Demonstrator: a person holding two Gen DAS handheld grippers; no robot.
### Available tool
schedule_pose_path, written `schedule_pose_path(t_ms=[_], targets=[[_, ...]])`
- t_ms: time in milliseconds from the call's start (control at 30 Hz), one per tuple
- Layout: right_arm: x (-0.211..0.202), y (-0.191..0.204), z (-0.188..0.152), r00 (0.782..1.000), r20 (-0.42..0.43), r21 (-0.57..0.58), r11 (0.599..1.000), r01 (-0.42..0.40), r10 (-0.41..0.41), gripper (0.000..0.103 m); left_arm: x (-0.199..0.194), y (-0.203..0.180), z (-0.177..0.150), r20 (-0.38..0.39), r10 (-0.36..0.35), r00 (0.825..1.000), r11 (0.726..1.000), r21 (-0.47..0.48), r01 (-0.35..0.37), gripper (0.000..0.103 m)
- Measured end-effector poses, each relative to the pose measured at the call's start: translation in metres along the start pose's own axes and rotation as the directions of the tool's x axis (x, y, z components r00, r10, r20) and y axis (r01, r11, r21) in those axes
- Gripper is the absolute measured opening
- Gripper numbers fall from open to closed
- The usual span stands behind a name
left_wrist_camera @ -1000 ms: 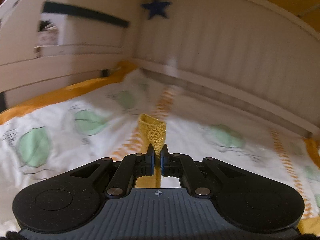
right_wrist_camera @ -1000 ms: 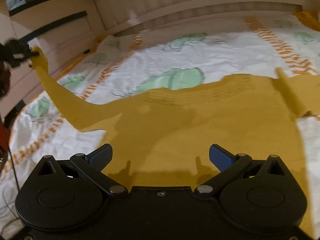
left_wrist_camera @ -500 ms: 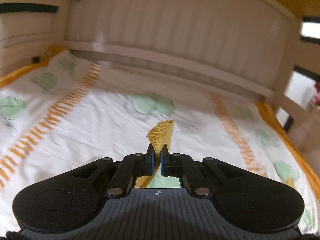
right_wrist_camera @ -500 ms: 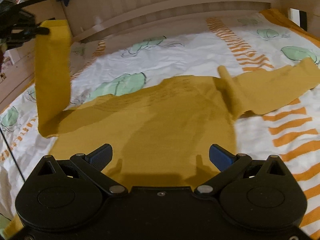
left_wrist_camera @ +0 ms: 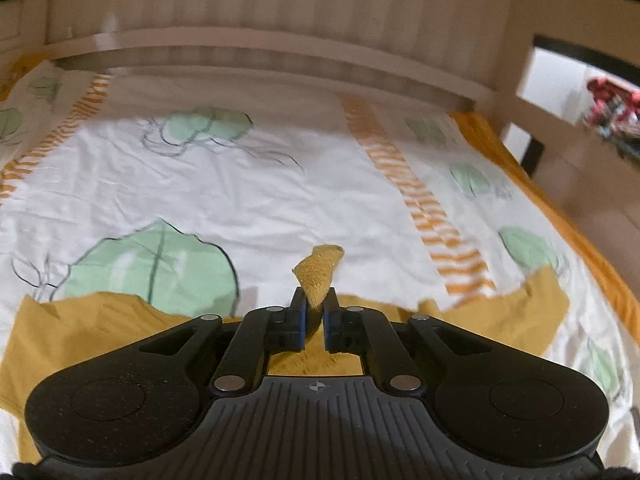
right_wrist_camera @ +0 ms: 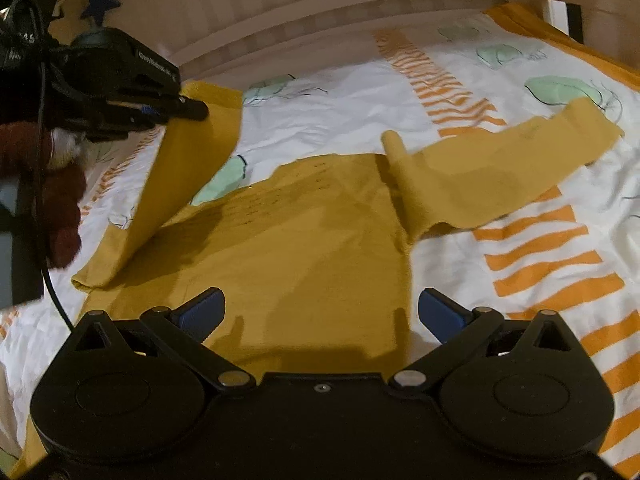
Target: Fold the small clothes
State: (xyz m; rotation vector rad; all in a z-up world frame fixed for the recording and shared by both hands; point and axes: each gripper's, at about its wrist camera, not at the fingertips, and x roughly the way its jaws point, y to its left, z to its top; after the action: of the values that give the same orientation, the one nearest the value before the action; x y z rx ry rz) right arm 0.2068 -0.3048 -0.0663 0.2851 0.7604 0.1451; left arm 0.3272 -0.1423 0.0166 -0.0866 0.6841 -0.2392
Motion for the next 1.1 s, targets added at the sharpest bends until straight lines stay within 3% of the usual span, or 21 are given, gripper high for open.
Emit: schedule_pose_path(t_ms=[67,267,433,533,667,833,1100], targets=[[0.001,-0.003,0.001,1.0,-0.004,0.016,1.0,0.006,-0.006,0.102,-0.002,-0.009,-0.002,-0.011,-0.023,1.0,1.0,0.02,0.023,0.023],[0.003,-0.008,0.001,1.0,-0.007,0.036,0.999,0.021,-0.021,0.102,-0.023,-0.022,-0.001,0.031,-0.039,0.999,0.994,0.103,0.035,0.028],[0.005,-0.005,0.0,1.0,0.004,0.019,1.0,0.016,-0.016,0.102,-0.046,-0.011,0.0,0.09,-0.037,0.995,0.992,0.125,0.026,0.035],[0.006,-0.003,-0.001,1.0,0.026,0.009,1.0,0.0,0.0,0.102,-0.058,0.01,-0.01,0.103,-0.011,0.995,0.993,0.115,-0.001,0.043],[0.009,0.001,-0.002,0.998,0.051,0.0,1.0,-0.025,0.025,0.102,-0.067,0.051,-0.034,0.076,0.074,0.994,0.991,0.108,-0.082,0.045],[0.012,0.006,-0.006,0.996,0.073,-0.017,0.999,-0.043,0.044,0.102,-0.073,0.106,-0.074,-0.008,0.225,0.974,0.973,0.064,-0.224,0.045],[0.019,0.002,-0.012,0.992,0.059,0.08,0.99,-0.113,0.109,0.102,-0.073,0.165,-0.124,-0.111,0.23,0.967,0.97,-0.049,-0.237,0.045]])
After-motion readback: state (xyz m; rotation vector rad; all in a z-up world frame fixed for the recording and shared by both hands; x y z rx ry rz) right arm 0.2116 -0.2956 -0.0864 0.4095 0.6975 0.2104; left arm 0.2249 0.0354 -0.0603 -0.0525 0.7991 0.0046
